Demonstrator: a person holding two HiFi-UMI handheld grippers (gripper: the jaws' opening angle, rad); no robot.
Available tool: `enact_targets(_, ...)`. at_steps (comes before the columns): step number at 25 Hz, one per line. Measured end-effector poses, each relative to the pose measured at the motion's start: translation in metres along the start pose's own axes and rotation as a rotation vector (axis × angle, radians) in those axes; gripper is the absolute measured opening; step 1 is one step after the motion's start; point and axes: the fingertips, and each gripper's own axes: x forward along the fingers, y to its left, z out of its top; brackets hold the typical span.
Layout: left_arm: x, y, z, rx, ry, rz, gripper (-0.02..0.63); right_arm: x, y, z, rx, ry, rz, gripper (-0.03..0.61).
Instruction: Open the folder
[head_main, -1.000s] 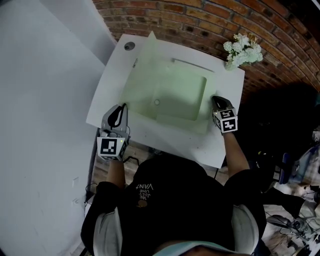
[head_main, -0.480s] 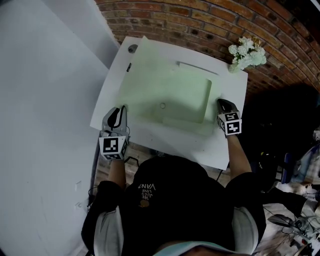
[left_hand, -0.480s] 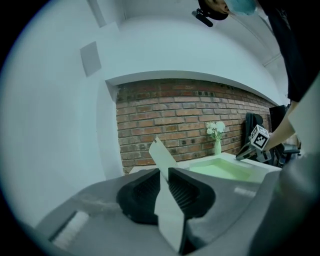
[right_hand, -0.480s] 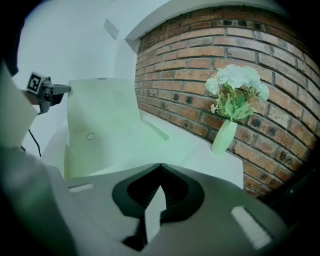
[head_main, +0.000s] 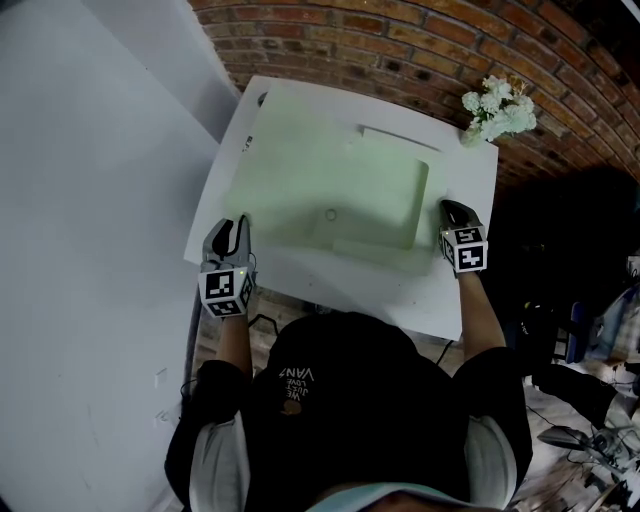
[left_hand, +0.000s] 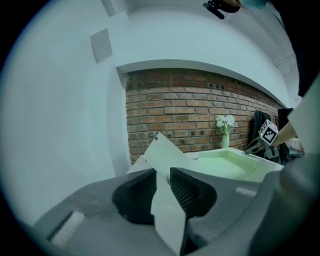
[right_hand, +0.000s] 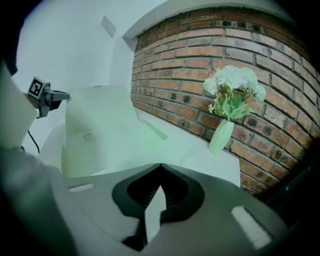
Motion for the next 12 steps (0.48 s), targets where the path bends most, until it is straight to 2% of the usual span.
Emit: enact_targets(12,0.022,0.031,-0.047,-0.064,0.097,0.059,0.109,-0.001,0.001,0.0,0.009,0.019,-0.031,-0.002)
